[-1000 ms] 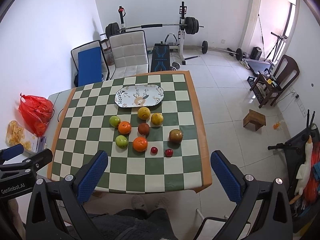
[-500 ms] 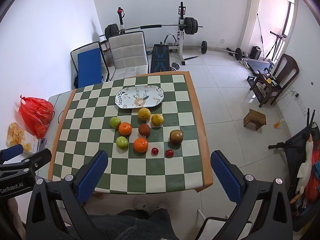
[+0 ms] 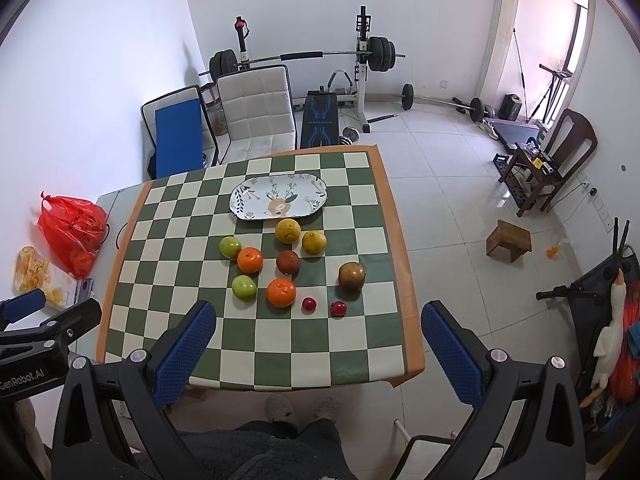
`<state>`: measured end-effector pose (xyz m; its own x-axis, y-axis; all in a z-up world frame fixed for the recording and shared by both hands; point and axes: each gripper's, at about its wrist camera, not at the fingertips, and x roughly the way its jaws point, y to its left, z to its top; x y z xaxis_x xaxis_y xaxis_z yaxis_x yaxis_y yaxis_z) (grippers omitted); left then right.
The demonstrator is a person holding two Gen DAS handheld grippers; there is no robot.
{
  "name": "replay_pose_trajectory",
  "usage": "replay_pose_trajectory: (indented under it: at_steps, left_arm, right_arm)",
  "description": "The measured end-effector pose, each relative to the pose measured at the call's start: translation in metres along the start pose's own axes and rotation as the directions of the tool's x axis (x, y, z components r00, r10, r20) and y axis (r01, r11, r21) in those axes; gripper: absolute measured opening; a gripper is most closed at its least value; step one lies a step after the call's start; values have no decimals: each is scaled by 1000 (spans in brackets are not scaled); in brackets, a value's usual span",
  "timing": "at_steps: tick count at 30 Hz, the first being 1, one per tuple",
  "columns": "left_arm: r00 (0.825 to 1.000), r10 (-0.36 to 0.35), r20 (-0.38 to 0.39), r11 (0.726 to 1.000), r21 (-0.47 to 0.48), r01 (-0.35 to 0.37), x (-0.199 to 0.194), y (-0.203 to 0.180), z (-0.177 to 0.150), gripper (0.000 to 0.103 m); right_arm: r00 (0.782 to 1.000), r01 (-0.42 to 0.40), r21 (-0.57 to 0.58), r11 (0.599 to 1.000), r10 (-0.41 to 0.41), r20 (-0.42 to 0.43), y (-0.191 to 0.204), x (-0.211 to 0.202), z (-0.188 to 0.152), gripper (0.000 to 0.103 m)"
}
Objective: Organize fruits
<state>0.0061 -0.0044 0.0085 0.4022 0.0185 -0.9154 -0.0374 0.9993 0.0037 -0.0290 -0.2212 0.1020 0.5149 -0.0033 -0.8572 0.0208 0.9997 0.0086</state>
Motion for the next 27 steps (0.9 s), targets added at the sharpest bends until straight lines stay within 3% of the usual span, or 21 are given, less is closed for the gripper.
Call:
replay_pose_trajectory:
  at_steps: [16, 18, 20, 24, 27]
  left_arm:
    - [1000, -1, 17, 1000, -6, 1, -7, -1, 5, 103]
    - [999, 17, 47, 1000, -16, -16, -14, 5, 28, 103]
    - [996, 31, 89, 999, -15, -30, -8, 7, 40, 103]
    - [979, 133, 156, 990, 31, -140, 27, 10, 63, 103]
    - [978, 166, 124, 982, 69, -176, 68, 15, 84, 103]
  right_arm:
    - [1000, -19, 20, 1000, 19, 1, 5, -6, 23, 103]
    - [1000, -16, 38, 999, 16, -3, 6, 0, 26, 103]
    - [1000, -17, 71, 997, 16, 9, 3, 13, 23, 103]
    - [999, -34, 142, 989, 28, 41, -11, 51, 16, 103]
    - [999, -30, 196, 980, 33, -12, -18, 99, 14, 103]
